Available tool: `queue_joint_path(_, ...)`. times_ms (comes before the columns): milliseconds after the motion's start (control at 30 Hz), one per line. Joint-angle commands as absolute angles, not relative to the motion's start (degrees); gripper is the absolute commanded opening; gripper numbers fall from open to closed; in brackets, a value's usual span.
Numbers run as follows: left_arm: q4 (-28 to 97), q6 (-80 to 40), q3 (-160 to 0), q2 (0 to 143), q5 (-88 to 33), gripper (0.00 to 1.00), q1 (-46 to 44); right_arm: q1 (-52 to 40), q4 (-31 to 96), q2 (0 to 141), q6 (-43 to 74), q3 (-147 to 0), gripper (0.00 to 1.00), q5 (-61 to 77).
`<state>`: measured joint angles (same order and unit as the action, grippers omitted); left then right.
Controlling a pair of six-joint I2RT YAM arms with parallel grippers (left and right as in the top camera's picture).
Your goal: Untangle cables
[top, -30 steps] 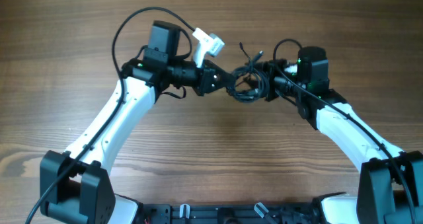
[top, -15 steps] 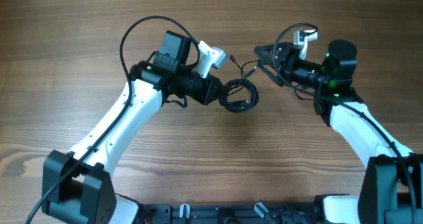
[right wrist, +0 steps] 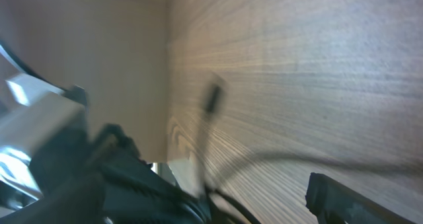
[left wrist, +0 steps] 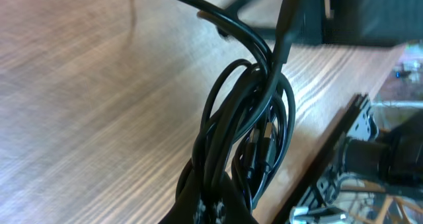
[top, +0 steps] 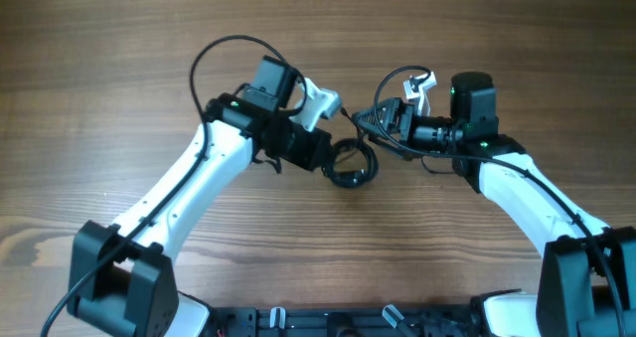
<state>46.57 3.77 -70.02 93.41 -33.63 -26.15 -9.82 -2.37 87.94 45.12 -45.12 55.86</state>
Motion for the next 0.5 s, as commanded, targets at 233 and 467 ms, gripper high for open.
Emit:
queue_joint_path(233, 45.89, 4.01, -70.17, 95.70, -31.66, 0.04, -29.67, -10.33, 2.55, 88.75, 34.37, -45.08, 0.56, 54.74)
queue_joint_path(467, 44.99, 4.03, -70.17, 95.70, -30.17, 0.04, -29.82, -10.33, 6.94, 88.75, 33.04, -45.08, 0.37, 49.28)
